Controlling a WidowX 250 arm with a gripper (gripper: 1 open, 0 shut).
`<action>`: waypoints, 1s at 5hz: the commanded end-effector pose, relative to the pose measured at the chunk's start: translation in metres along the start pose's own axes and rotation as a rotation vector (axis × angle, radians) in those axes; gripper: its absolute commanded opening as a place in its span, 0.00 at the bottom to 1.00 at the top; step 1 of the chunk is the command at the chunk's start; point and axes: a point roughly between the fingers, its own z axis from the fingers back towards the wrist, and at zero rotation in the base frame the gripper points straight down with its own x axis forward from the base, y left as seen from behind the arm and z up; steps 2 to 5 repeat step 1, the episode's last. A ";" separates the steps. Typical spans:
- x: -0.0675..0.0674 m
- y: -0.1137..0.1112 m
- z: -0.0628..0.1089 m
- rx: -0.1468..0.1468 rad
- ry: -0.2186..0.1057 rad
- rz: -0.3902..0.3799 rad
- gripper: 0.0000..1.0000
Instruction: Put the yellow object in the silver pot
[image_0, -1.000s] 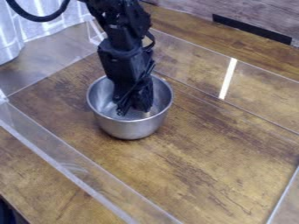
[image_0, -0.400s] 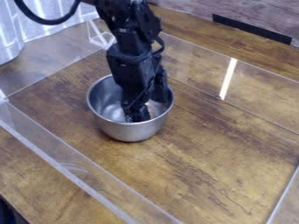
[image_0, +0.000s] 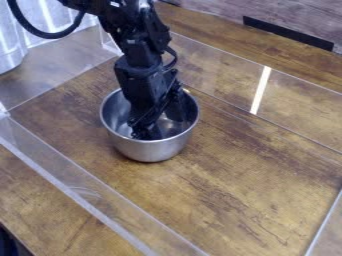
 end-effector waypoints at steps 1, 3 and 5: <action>0.010 -0.003 0.010 -0.031 -0.011 -0.027 0.00; 0.010 -0.003 0.010 -0.031 -0.011 -0.027 0.00; 0.010 -0.003 0.010 -0.031 -0.011 -0.027 0.00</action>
